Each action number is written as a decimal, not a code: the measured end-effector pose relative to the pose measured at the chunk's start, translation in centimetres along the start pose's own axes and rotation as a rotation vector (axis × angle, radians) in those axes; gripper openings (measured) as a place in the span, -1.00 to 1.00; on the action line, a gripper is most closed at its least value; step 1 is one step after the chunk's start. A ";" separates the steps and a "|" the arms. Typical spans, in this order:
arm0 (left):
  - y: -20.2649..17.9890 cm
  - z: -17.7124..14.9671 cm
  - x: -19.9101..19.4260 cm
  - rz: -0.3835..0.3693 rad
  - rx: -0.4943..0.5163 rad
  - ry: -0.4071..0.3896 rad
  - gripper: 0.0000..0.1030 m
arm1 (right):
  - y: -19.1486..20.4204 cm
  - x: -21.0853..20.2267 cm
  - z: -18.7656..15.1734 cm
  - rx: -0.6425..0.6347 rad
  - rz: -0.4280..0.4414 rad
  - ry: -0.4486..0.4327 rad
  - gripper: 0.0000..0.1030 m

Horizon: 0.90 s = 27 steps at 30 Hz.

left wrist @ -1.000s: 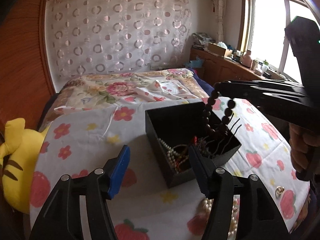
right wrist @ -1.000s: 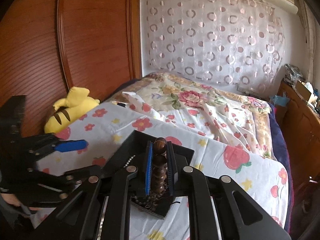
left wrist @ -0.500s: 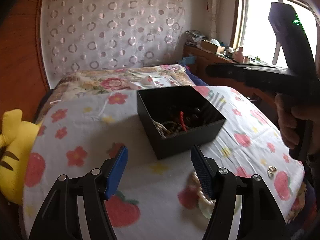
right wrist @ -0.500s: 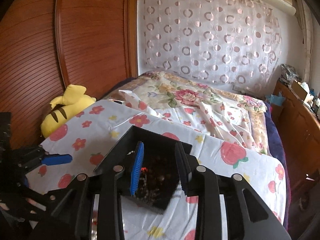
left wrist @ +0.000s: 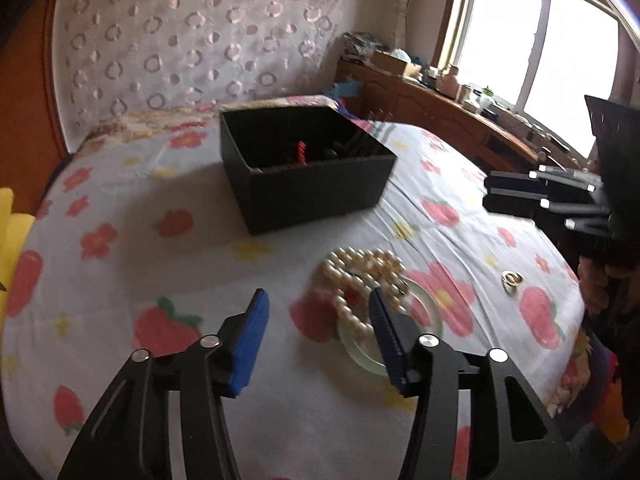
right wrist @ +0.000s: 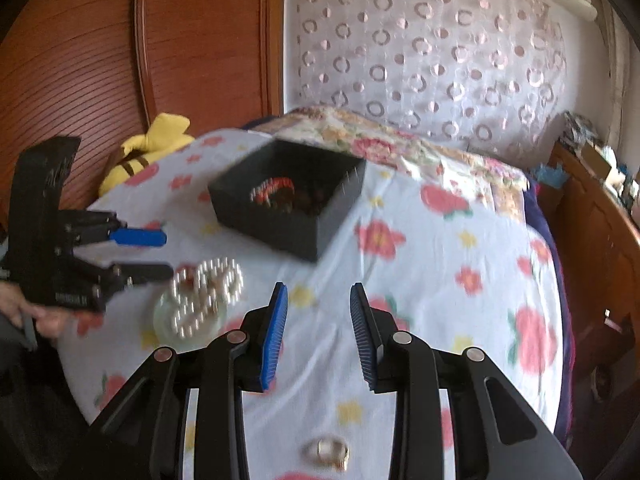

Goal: Organize jewelry
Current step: 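Grasp the pearl necklace on the dish with the left tool while the right tool approaches the gold ring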

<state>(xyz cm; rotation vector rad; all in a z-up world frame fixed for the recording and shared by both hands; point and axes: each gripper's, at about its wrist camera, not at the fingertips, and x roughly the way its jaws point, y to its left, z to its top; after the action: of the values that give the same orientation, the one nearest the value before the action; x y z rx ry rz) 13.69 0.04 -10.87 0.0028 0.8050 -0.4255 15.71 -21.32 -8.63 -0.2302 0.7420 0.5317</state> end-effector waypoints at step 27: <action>-1.4 0.4 1.8 -0.053 -0.031 0.069 -0.75 | -1.4 -0.4 -6.5 0.105 0.008 0.026 -0.32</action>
<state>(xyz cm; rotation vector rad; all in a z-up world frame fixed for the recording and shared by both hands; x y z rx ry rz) 14.62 -1.97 -11.63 -0.0325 0.8808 -0.4649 12.45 -25.15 -12.99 -0.1368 0.7939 0.4964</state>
